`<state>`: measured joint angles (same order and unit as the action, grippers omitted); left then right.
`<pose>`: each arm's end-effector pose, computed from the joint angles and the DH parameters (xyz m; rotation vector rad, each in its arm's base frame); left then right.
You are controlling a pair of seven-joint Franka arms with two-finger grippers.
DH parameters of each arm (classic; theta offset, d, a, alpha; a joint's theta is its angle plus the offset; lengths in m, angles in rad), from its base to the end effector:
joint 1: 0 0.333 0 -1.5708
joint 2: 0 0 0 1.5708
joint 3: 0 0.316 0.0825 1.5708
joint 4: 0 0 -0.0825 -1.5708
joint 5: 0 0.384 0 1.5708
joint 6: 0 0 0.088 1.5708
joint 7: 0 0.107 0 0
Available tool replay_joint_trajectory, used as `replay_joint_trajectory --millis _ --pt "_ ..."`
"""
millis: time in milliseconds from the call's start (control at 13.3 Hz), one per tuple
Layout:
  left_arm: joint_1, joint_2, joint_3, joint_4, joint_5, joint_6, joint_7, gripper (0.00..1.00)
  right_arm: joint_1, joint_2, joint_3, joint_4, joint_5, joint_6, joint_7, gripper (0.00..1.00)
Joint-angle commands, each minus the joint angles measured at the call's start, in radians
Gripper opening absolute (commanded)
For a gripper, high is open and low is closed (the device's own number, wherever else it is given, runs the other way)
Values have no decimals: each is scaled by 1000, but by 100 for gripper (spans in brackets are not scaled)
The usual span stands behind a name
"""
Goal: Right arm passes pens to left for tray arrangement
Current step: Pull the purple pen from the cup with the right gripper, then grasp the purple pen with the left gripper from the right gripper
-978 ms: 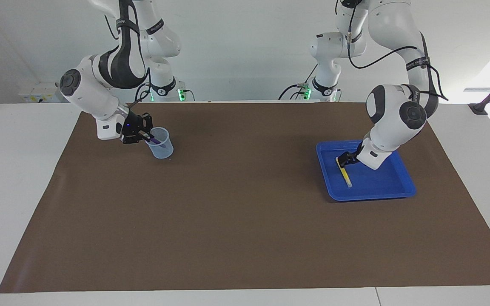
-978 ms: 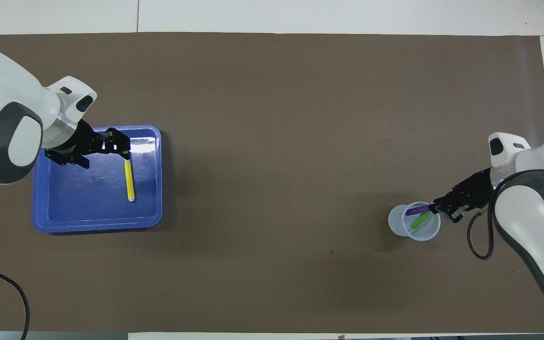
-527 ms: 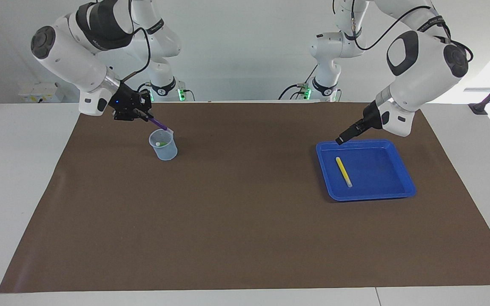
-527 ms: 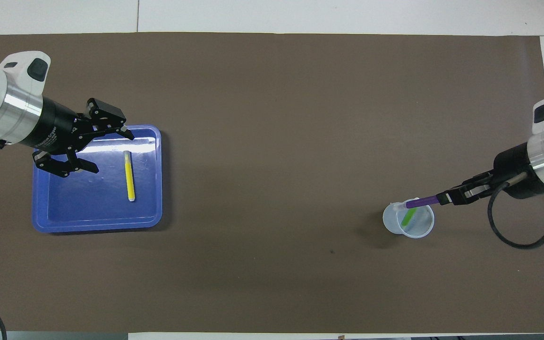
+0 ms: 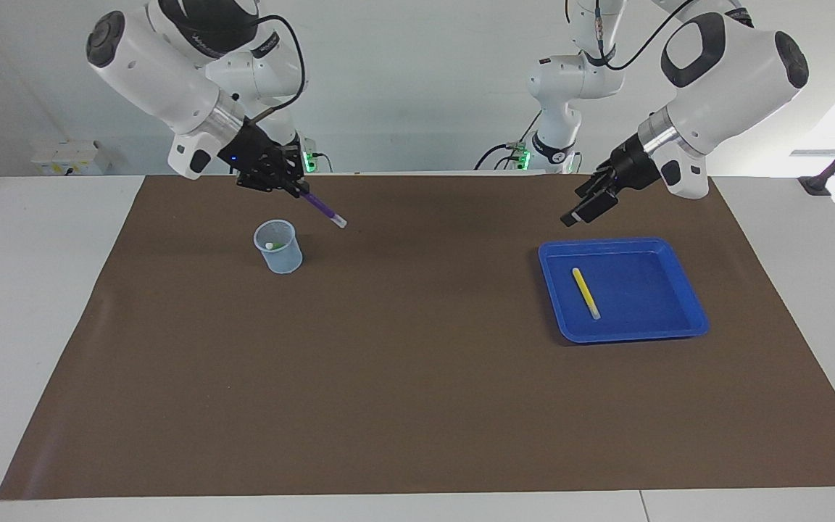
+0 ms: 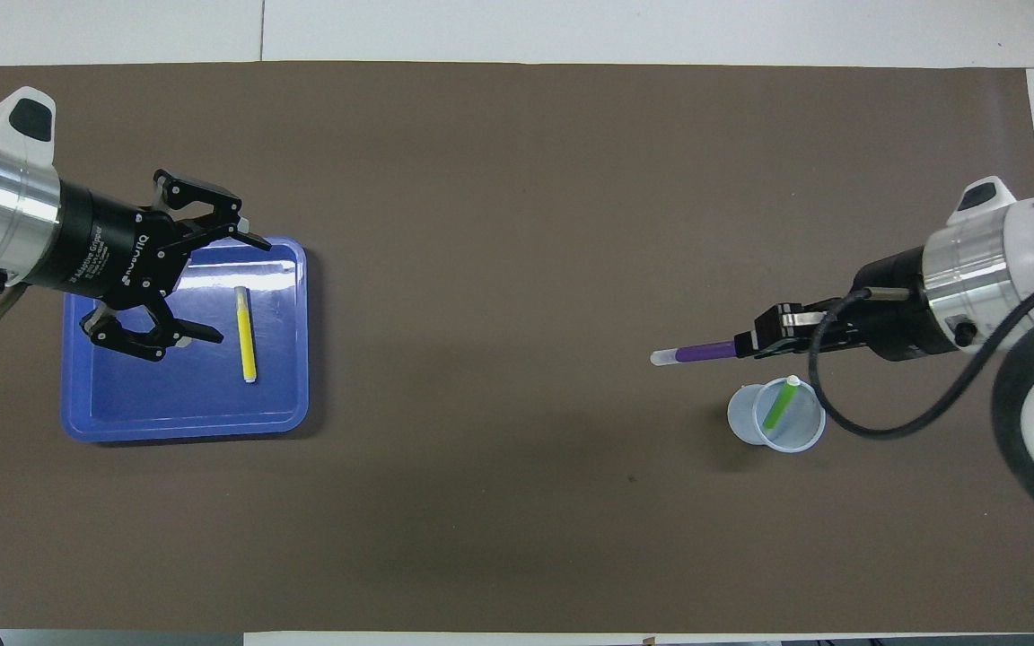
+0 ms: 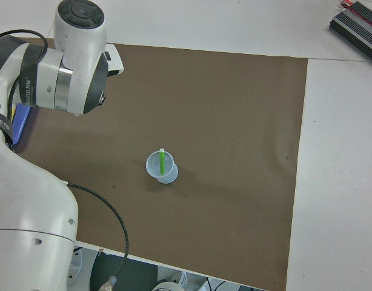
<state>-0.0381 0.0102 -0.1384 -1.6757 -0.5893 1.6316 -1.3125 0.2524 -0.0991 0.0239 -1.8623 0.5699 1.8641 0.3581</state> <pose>0.5421 -0.1536 0.5915 2.2204 1.5017 -0.6040 0.5121 0.1889 0.5774 -2.5699 0.2872 0.1041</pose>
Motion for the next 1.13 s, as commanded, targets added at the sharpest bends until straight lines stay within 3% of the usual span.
replay_joint_trajectory --millis 0,150,301,451,677,903,1053 --pt "-14 -24 -19 -21 -47 69 -195 100 66 1 -4 -17 41 131 169 0" --pt "-14 -26 -38 -32 -96 97 -301 100 117 1 -4 -34 67 245 278 0" --pt "-16 -64 -38 -109 -211 146 -297 100 172 2 -4 -43 70 331 378 0" --pt "-66 -102 -43 -197 -285 278 -269 100 211 -2 -4 -72 70 400 410 0" --pt "-98 -165 -43 -329 -430 344 -60 100 248 -2 -4 -77 70 455 461 0" --pt "-144 -184 -43 -383 -458 359 4 100 277 -2 -4 -77 68 469 469 0" --pt "-184 -205 -44 -444 -492 497 -2 100 286 -2 -4 -75 68 469 457 0"
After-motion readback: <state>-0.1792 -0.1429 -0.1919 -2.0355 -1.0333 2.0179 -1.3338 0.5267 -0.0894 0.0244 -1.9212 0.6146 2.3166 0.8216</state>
